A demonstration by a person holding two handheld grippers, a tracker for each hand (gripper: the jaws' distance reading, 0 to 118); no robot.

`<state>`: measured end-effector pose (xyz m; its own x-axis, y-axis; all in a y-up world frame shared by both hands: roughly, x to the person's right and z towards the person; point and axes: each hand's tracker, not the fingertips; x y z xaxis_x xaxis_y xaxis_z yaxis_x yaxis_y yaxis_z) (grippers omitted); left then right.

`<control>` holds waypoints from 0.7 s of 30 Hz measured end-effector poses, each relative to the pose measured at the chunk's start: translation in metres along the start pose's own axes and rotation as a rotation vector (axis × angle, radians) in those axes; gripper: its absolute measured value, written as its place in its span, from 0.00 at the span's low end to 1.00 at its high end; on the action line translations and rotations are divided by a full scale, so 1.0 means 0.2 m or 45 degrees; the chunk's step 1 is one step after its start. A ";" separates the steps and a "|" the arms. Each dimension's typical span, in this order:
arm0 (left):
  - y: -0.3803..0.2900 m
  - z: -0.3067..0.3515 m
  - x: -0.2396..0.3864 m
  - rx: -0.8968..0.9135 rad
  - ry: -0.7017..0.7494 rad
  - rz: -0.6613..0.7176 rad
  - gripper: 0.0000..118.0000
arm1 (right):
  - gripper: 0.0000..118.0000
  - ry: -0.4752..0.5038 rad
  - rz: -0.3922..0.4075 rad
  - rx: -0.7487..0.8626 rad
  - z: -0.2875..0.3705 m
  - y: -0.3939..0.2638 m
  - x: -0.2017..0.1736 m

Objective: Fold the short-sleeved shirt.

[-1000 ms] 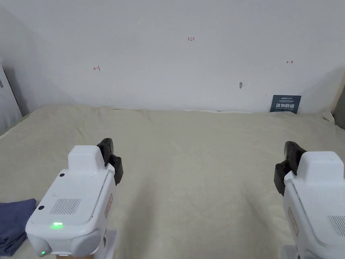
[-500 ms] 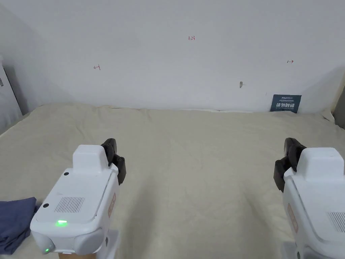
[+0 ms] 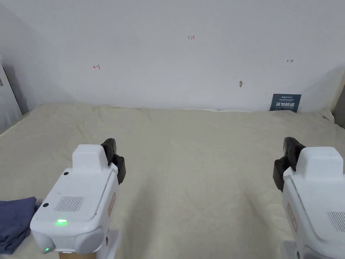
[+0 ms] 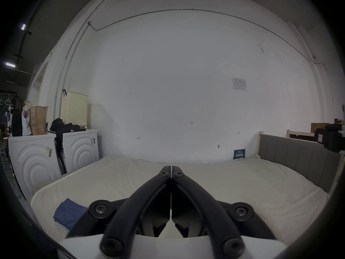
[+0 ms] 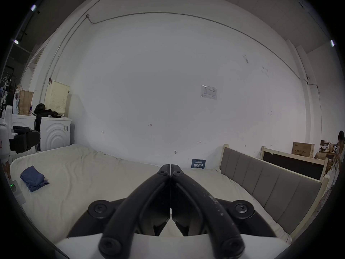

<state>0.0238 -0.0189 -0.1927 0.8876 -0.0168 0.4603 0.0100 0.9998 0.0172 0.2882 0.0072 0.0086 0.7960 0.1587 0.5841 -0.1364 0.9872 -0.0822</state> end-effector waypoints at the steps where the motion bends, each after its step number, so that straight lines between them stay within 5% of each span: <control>1: 0.00 0.00 -0.01 -0.001 0.000 0.000 0.00 | 0.01 0.001 0.003 0.003 0.00 0.00 0.00; 21: 0.00 0.02 -0.05 0.001 0.021 -0.018 0.00 | 0.01 0.017 0.003 0.016 0.01 0.02 -0.05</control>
<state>0.0138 -0.0194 -0.1942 0.8950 -0.0309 0.4449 0.0224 0.9995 0.0242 0.2787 0.0104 0.0041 0.8035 0.1613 0.5731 -0.1455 0.9866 -0.0737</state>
